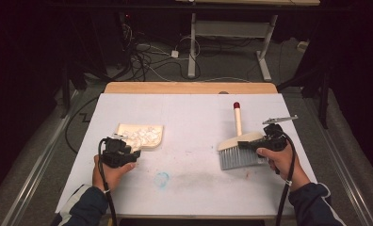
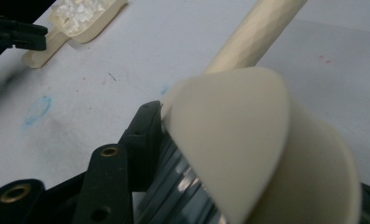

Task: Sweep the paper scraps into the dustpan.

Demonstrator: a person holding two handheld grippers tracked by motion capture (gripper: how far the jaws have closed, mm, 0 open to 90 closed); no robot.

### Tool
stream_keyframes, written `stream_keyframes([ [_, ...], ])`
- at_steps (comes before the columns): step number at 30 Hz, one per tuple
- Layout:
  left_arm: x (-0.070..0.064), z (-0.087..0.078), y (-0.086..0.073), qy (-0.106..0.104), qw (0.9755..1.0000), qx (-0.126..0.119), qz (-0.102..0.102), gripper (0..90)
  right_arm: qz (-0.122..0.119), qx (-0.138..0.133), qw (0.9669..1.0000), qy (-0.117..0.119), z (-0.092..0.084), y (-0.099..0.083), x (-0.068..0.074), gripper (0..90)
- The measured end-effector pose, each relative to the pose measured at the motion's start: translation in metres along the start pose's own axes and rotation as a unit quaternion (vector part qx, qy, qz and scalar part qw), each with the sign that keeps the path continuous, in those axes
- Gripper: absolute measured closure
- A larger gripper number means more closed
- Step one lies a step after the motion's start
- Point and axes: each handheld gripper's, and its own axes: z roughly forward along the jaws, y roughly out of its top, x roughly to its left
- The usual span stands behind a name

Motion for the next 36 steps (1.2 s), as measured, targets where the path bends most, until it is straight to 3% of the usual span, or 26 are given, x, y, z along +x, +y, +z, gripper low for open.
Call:
stream_keyframes([
  [2,-0.002,-0.001,0.0,0.007,0.9999,0.002,0.014,51.7,0.001,-0.004,1.0,-0.004,0.0,0.0,-0.003,47.3],
  [5,0.001,-0.005,0.0,0.031,0.9982,-0.005,0.051,46.5,-0.019,-0.015,0.9985,-0.049,-0.004,0.0,-0.006,38.6],
  [6,0.002,-0.008,0.0,0.043,0.9964,-0.013,0.072,43.2,-0.024,-0.014,0.9981,-0.055,-0.005,-0.001,-0.008,36.6],
  [8,0.006,-0.016,-0.002,0.062,0.9903,-0.041,0.117,41.4,-0.022,-0.014,0.998,-0.057,-0.005,-0.003,-0.013,34.8],
  [10,0.009,-0.023,-0.005,0.038,0.9884,-0.07,0.129,38.3,-0.023,-0.015,0.9973,-0.068,-0.004,-0.005,-0.016,30.7],
  [13,0.008,-0.033,-0.011,0.019,0.9848,-0.093,0.145,32.1,-0.026,-0.026,0.9958,-0.084,-0.006,-0.007,-0.02,26.0],
  [16,0.002,-0.038,-0.017,0.02,0.981,-0.095,0.168,30.3,-0.048,-0.035,0.9939,-0.093,-0.009,-0.009,-0.015,23.0],
  [19,0.0,-0.042,-0.022,0.023,0.9794,-0.098,0.175,29.5,-0.08,-0.058,0.9892,-0.108,-0.015,-0.01,-0.005,22.4],
  [21,0.0,-0.048,-0.025,0.037,0.9768,-0.107,0.182,29.3,-0.099,-0.08,0.9831,-0.131,-0.019,-0.01,0.002,19.9],
  [22,0.001,-0.051,-0.026,0.035,0.9767,-0.115,0.178,29.2,-0.106,-0.089,0.9789,-0.15,-0.023,-0.01,0.007,21.7],
  [27,0.006,-0.06,-0.033,0.027,0.9777,-0.128,0.164,28.2,-0.133,-0.138,0.9662,-0.173,-0.037,-0.007,0.022,24.4],
  [30,0.004,-0.062,-0.037,0.024,0.9769,-0.13,0.168,27.9,-0.135,-0.15,0.9642,-0.172,-0.041,-0.004,0.028,24.6],
  [34,0.0,-0.064,-0.041,0.036,0.9737,-0.127,0.186,27.9,-0.143,-0.152,0.9625,-0.174,-0.038,-0.003,0.032,24.9],
  [36,0.0,-0.064,-0.042,0.037,0.9734,-0.127,0.187,27.8,-0.142,-0.149,0.9601,-0.189,-0.035,-0.003,0.033,26.1],
])
